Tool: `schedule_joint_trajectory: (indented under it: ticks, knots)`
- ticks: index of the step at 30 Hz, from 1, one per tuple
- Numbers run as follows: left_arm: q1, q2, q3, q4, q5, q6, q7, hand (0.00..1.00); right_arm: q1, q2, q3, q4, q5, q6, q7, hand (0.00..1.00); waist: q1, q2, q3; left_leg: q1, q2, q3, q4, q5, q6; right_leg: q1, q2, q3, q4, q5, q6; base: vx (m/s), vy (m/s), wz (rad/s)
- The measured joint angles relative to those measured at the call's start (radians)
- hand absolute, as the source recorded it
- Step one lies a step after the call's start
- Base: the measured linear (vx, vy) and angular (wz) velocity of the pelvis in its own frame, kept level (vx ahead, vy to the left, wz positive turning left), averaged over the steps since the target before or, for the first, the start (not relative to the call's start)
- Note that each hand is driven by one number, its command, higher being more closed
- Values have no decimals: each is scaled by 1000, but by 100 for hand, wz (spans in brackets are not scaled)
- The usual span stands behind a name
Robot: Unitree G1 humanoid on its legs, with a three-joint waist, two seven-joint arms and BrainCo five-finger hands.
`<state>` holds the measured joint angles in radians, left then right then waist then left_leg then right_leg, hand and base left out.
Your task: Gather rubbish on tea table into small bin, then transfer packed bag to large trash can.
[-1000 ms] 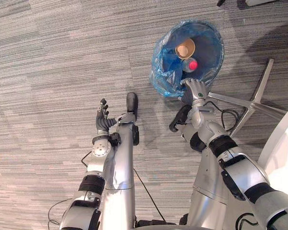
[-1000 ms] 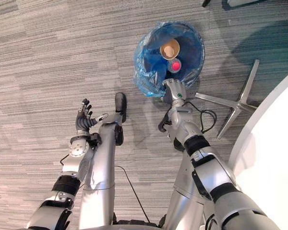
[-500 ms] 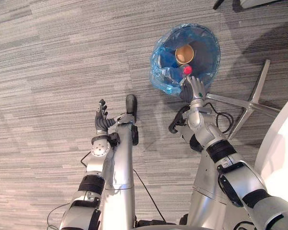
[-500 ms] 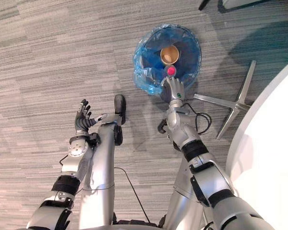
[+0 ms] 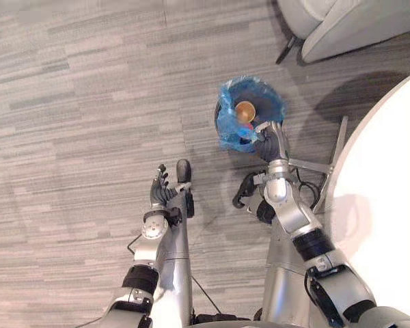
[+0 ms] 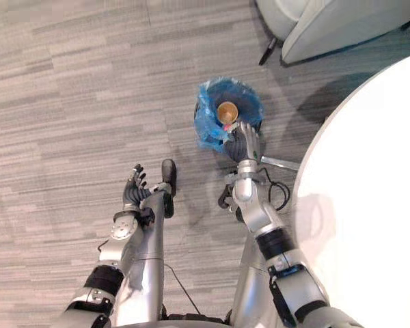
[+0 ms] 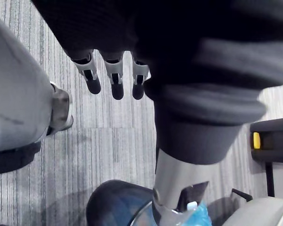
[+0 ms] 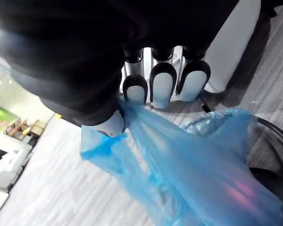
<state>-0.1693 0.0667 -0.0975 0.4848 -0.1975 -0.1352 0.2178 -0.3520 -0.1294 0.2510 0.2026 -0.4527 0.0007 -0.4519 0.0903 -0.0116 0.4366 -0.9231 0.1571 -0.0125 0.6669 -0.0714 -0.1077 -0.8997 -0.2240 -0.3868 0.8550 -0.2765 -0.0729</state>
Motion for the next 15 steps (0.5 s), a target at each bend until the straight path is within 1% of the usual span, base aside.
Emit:
schedule_joint_trajectory:
  ticks: [2, 3, 4, 6, 7, 8, 11, 12, 13, 14, 15]
  knots:
    - [45, -4, -15, 2, 7, 1, -3, 0, 86, 28, 5, -33, 33, -19, 23, 100, -1, -2, -1, 115, -1, 18, -54, -2, 1, 109, 10, 2, -55, 5, 12, 82, 8, -5]
    - [56, -4, -18, 6, 9, 2, -4, 0, 104, 36, 6, -35, 43, -24, 29, 100, -2, -2, -4, 142, -1, 22, -69, -2, 1, 134, 13, 3, -71, 8, 17, 87, 23, -8]
    - [84, -6, -20, 7, 11, 3, -12, 0, 147, 49, 8, -55, 62, -28, 45, 100, -4, -4, -25, 181, -1, 29, -100, 0, 0, 170, 15, 3, -100, 14, 25, 94, 32, -6]
    - [121, -7, -20, 12, 14, 7, -22, 0, 198, 58, 14, -90, 100, -39, 66, 100, -6, -5, -45, 251, -2, 43, -140, 0, 0, 232, 19, 5, -138, 21, 29, 121, 47, -8]
    - [142, -6, -20, 20, 15, 13, -23, 0, 224, 66, 17, -113, 117, -43, 76, 100, -12, -6, -54, 304, -3, 51, -171, 0, 0, 282, 26, 5, -171, 28, 35, 103, 39, -10]
    - [156, -6, -20, 20, 16, 15, -24, 0, 237, 71, 17, -119, 133, -50, 85, 100, -19, -8, -67, 322, -2, 54, -185, 1, 0, 299, 31, 7, -188, 32, 38, 110, 33, -12]
    - [221, -4, -22, 48, 25, 21, -44, 0, 326, 92, 1, -161, 226, -87, 128, 100, -22, -29, -154, 452, -3, 92, -306, 22, 1, 398, 51, 20, -288, 54, 54, 150, 18, -19]
    - [228, -4, -24, 54, 33, 21, -44, 0, 337, 95, -3, -161, 239, -94, 133, 100, -23, -33, -168, 476, -6, 100, -332, 28, 1, 413, 53, 24, -305, 59, 56, 124, 11, -16]
    - [231, -3, -28, 67, 40, 21, -45, 0, 350, 97, -10, -161, 257, -103, 140, 100, -24, -33, -185, 510, -12, 101, -371, 39, 0, 437, 59, 29, -331, 72, 51, 212, 16, -15]
    - [231, -3, -29, 92, 48, 21, -48, 0, 362, 99, -28, -161, 291, -109, 163, 100, -26, -32, -211, 578, -18, 103, -456, 72, 0, 486, 74, 32, -398, 97, 54, 180, 13, -12]
    - [231, -3, -29, 95, 51, 21, -50, 0, 363, 99, -31, -161, 296, -109, 167, 100, -27, -31, -215, 587, -18, 103, -470, 76, -1, 493, 78, 32, -410, 102, 54, 214, 20, -14]
